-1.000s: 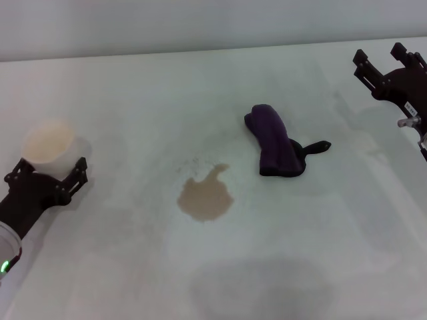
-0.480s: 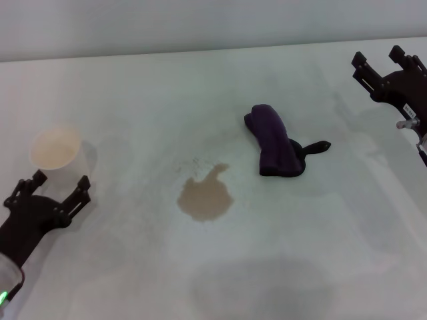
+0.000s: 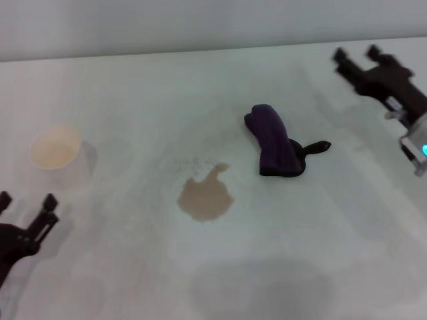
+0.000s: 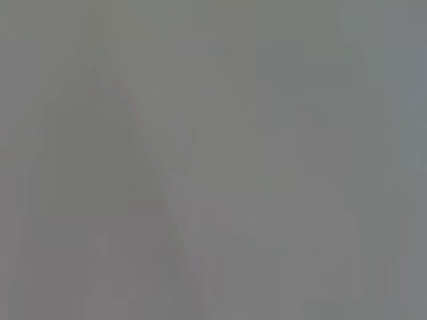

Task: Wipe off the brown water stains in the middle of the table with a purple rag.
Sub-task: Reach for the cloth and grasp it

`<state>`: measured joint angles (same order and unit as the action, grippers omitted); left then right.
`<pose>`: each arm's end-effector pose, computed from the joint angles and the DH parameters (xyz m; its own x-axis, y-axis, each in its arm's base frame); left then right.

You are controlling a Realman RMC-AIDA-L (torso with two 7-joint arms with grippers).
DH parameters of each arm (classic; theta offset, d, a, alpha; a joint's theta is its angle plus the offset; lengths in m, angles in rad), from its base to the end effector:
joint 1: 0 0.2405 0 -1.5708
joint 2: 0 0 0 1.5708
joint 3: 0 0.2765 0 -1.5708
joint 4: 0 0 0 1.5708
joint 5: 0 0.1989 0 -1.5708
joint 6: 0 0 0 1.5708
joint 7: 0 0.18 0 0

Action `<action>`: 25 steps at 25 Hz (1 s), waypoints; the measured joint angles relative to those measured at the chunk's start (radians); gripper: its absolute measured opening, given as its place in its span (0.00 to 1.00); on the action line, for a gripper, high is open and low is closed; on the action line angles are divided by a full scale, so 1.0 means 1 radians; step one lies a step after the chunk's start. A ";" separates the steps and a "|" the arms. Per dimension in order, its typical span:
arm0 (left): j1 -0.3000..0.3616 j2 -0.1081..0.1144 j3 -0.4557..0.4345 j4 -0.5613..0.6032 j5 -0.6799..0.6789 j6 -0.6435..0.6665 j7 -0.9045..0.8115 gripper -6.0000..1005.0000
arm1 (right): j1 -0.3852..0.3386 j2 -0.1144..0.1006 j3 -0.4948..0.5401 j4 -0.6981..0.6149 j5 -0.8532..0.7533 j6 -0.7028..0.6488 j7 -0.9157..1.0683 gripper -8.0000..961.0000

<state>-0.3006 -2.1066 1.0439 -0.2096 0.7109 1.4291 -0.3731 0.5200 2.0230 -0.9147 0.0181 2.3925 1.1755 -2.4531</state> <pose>-0.3631 0.2511 -0.0765 0.5799 0.1923 0.7917 0.8035 -0.2953 -0.5168 0.3396 0.3806 -0.0150 0.4961 -0.1368 -0.8574 -0.8499 -0.2788 -0.4473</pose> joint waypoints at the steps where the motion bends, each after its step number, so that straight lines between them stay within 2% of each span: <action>1: 0.008 0.001 -0.007 -0.001 -0.008 0.012 0.000 0.89 | 0.000 -0.002 -0.014 -0.025 -0.038 -0.010 0.036 0.86; 4: 0.028 0.005 -0.038 0.001 -0.033 0.020 -0.001 0.89 | 0.001 -0.008 -0.110 -0.168 -0.188 -0.064 0.196 0.86; 8: 0.021 0.011 -0.049 0.011 -0.046 -0.002 -0.002 0.89 | 0.007 -0.017 -0.298 -0.425 -0.388 -0.194 0.502 0.86; 12: 0.008 0.011 -0.049 0.023 -0.047 -0.013 -0.002 0.89 | 0.023 -0.020 -0.421 -0.670 -0.675 -0.312 0.813 0.86; 16: -0.003 0.012 -0.049 0.042 -0.047 -0.041 -0.003 0.89 | 0.035 -0.012 -0.467 -0.888 -1.007 -0.312 1.133 0.86; 22: -0.008 0.016 -0.050 0.070 -0.048 -0.048 -0.003 0.89 | 0.002 -0.010 -0.676 -1.263 -1.575 -0.287 1.762 0.84; 25: -0.013 0.018 -0.050 0.078 -0.049 -0.052 -0.003 0.89 | -0.026 -0.009 -0.768 -1.391 -1.774 -0.254 1.994 0.83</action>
<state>-0.3137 -2.0887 0.9940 -0.1320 0.6617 1.3769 -0.3759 0.4940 2.0138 -1.6822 -1.3725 0.6184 0.9217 -0.4595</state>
